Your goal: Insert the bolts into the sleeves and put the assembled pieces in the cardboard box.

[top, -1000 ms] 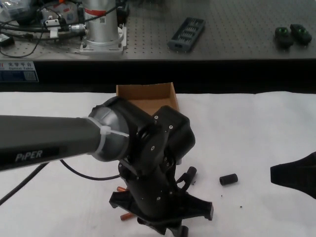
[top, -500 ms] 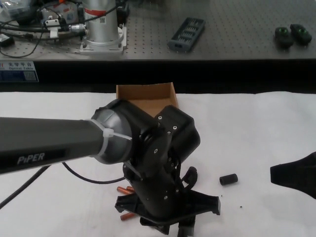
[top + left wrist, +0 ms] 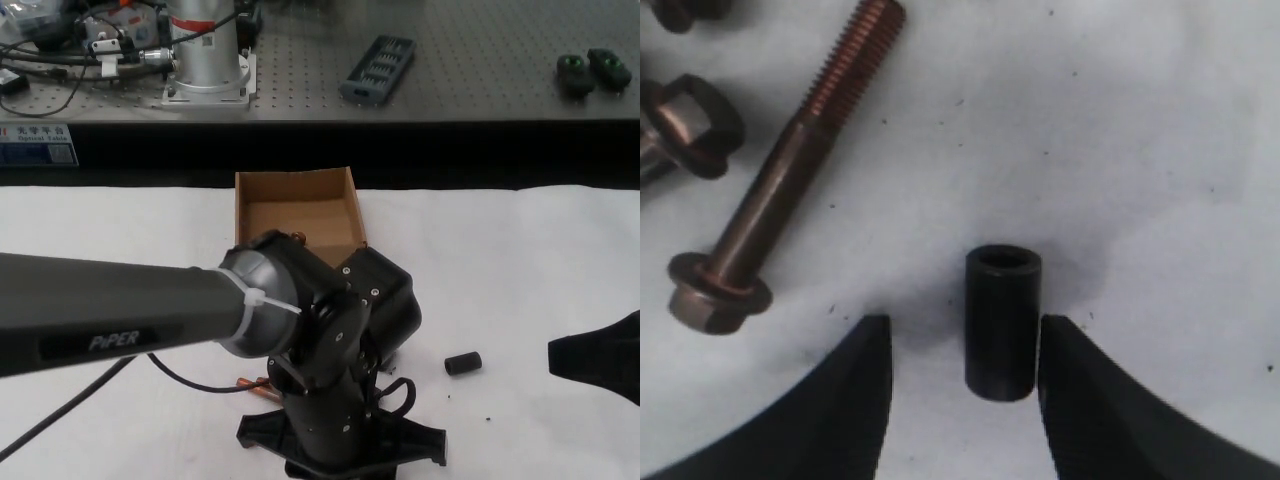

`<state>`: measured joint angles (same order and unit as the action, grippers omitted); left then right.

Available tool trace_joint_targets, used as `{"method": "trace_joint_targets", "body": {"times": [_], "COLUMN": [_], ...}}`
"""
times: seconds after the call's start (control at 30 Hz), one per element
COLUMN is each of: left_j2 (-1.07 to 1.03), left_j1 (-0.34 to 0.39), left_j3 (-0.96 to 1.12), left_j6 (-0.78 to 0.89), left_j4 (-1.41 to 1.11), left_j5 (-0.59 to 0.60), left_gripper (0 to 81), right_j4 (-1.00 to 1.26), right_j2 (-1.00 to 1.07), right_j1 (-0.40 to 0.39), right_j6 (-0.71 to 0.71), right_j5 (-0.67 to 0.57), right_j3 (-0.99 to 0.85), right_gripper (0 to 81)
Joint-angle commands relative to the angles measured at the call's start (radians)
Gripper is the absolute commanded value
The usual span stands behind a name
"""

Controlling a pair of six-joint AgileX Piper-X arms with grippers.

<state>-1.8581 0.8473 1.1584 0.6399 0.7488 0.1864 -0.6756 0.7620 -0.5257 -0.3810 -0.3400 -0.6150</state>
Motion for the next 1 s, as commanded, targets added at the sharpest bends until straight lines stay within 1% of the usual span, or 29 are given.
{"method": "trace_joint_targets", "body": {"times": [0.0,0.27,0.57,0.7,0.8,0.97], "left_j2": [-0.001,-0.001,-0.001,-0.001,-0.001,-0.001], "left_j1": [0.003,0.003,0.005,0.005,0.005,0.005], "left_j3": [0.004,0.004,0.004,0.004,0.004,0.004], "left_j6": [0.012,0.005,-0.083,-0.096,-0.101,-0.13], "left_j4": [-0.002,-0.022,-0.006,-0.004,0.002,0.008], "left_j5": [-0.003,-0.003,-0.064,-0.07,-0.097,-0.113], "left_gripper": [34.8,34.8,34.8,34.8,34.7,30.5], "right_j4": [-0.01,-0.006,-0.006,-0.006,-0.006,-0.006], "right_j2": [-0.016,-0.016,-0.016,-0.016,-0.016,-0.016], "right_j1": [0.0,0.0,0.0,0.0,0.0,0.0], "right_j6": [-0.001,-0.001,-0.001,-0.001,-0.001,-0.001], "right_j5": [-0.015,-0.015,-0.015,-0.015,-0.015,-0.015], "right_j3": [-0.005,-0.005,-0.005,-0.005,-0.005,-0.005], "right_gripper": [6.4,6.4,6.4,6.4,6.4,6.4]}}
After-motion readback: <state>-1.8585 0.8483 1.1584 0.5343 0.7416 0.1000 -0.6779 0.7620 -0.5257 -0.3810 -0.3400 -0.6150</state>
